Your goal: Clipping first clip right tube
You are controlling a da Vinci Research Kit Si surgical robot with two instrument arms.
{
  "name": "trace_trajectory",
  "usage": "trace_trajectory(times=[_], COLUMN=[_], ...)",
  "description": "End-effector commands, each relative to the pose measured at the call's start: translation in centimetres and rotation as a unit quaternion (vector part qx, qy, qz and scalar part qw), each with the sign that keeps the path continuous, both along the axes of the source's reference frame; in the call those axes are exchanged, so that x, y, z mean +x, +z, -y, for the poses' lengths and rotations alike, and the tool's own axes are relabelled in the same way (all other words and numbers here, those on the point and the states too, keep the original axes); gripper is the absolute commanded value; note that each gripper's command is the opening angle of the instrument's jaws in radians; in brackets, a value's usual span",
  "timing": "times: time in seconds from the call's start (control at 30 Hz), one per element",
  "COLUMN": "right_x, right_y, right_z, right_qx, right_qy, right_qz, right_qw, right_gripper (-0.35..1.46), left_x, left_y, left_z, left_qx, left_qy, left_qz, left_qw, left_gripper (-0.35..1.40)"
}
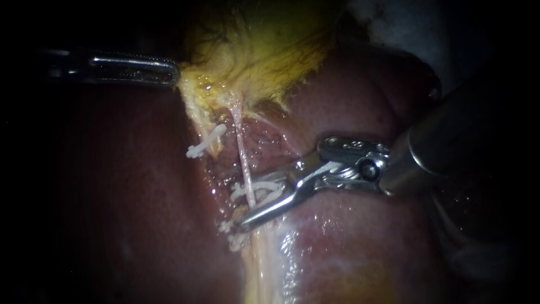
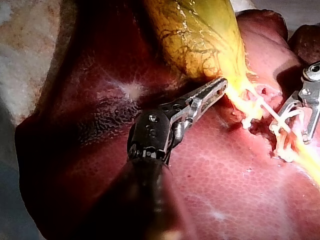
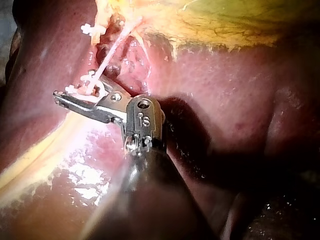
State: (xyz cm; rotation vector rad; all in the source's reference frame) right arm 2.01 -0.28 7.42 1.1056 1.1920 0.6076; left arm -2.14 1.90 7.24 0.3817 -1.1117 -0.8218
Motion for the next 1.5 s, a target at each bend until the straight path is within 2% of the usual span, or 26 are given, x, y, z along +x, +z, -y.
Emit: trace_trajectory(times=[0.03, 0.37, 0.6, 0.77, 1.03, 1.2, 1.3, 1.4, 1.5], right_x=[0.0, 0.08, 0.15, 0.17, 0.18, 0.17, 0.16, 0.14, 0.14], right_y=[-0.02, -0.2, -0.27, -0.27, -0.23, -0.22, -0.22, -0.22, -0.21], right_z=[0.01, 0.17, 0.23, 0.23, 0.2, 0.19, 0.19, 0.2, 0.19], right_qx=[0.003, 0.017, 0.028, 0.03, 0.032, 0.02, 0.017, 0.017, 0.011], right_qy=[-0.002, -0.025, -0.026, -0.028, -0.029, -0.029, -0.029, -0.031, -0.016], right_qz=[-0.006, -0.046, -0.066, -0.07, -0.069, -0.07, -0.072, -0.071, -0.062], right_qw=[1.0, 0.9985, 0.9971, 0.9967, 0.9967, 0.9969, 0.9969, 0.9968, 0.9979], right_gripper=[0.57, 0.55, 0.53, 0.48, 0.29, 0.1, -0.03, -0.32, -0.35], left_x=[0.0, 0.0, 0.0, 0.0, 0.0, 0.0, 0.0, 0.0, 0.0], left_y=[0.0, 0.0, 0.0, 0.0, 0.0, 0.0, 0.0, 0.0, 0.0], left_z=[0.0, 0.0, 0.0, 0.0, 0.0, 0.0, 0.0, 0.0, 0.0], left_qx=[0.0, 0.0, 0.0, 0.0, 0.0, 0.0, 0.0, 0.0, 0.0], left_qy=[0.0, 0.0, 0.0, 0.0, 0.0, 0.0, 0.0, 0.0, 0.0], left_qz=[0.0, 0.0, 0.0, 0.0, 0.0, 0.0, 0.0, 0.0, 0.0], left_qw=[1.0, 1.0, 1.0, 1.0, 1.0, 1.0, 1.0, 1.0, 1.0], left_gripper=[-0.35, -0.35, -0.35, -0.35, -0.35, -0.35, -0.35, -0.35, -0.35])
